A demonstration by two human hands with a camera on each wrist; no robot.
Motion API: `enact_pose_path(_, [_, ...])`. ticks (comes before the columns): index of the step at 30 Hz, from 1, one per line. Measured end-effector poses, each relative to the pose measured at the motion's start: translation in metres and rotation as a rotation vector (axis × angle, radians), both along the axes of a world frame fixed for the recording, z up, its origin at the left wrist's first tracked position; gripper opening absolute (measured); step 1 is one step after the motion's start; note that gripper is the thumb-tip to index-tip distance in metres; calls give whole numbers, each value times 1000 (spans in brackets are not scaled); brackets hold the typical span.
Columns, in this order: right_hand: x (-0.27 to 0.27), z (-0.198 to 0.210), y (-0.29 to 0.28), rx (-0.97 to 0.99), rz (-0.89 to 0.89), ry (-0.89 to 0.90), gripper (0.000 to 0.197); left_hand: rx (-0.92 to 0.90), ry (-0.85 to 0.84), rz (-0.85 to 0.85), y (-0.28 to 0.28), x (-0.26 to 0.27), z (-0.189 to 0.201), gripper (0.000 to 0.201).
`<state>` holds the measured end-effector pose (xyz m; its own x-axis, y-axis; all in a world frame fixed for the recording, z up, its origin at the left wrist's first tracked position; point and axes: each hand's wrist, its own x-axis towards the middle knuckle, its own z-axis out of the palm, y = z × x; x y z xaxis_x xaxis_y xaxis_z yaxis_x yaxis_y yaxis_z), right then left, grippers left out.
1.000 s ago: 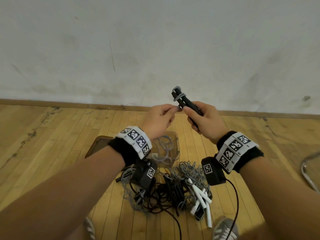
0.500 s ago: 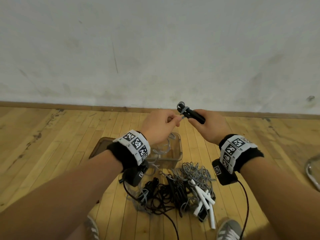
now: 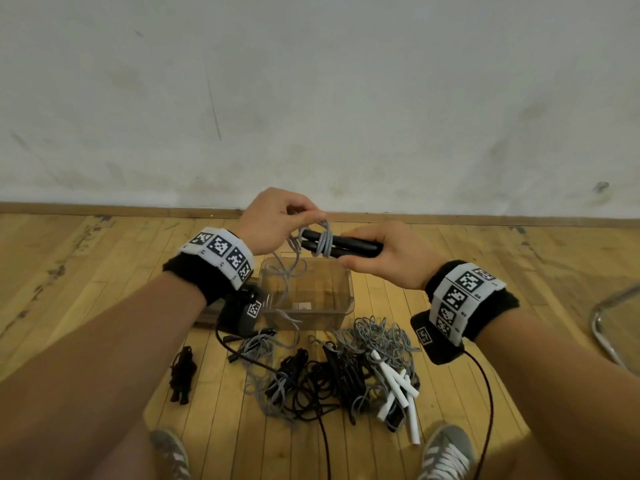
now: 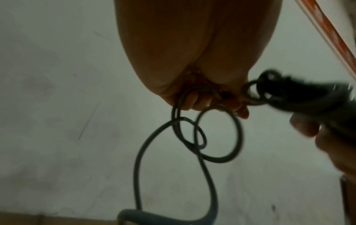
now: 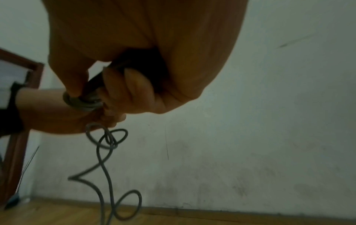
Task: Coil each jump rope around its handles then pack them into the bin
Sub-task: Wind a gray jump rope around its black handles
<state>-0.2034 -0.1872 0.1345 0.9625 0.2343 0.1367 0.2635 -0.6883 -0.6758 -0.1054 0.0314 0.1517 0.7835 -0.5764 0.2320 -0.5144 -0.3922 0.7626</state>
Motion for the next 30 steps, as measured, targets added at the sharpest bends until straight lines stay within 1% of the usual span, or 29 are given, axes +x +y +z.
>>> enact_pose_path(2, [0,3,5,143,-19,26,19,-86,68,16,0,5,-4,17])
enact_pose_path(4, [0,6,12,324,-58,30,21,-223,180,31,-3,8,-9,28])
enact_pose_path(5, [1,8,16,390,-82,11,21,-264,222,38,-6,7,-12,32])
enact_pose_path(7, [3,10,20,471,-145,-39,20,-271,259,49,-13,-2,-13,34])
enact_pose_path(9, [9,7,20,500,-227,-89,19,-236,231,57,-20,-12,-11,37])
enact_pose_path(12, [16,1,15,430,-354,-166,24,-178,135,76,-28,-21,-12,41])
enact_pose_path(15, [18,-4,13,310,-423,-237,33,-186,130,120,-33,-23,-19,41])
enact_pose_path(18, [21,-10,8,237,-471,-264,45,-171,150,128,-37,-25,-22,33])
enact_pose_path(20, [22,-12,6,187,-491,-269,49,-167,142,132,-38,-26,-21,26])
enact_pose_path(25, [19,-10,5,80,-491,-271,31,-152,146,156,-36,-28,-17,22])
enact_pose_path(30, [22,-11,3,-24,-502,-231,29,-86,118,162,-37,-31,-13,28])
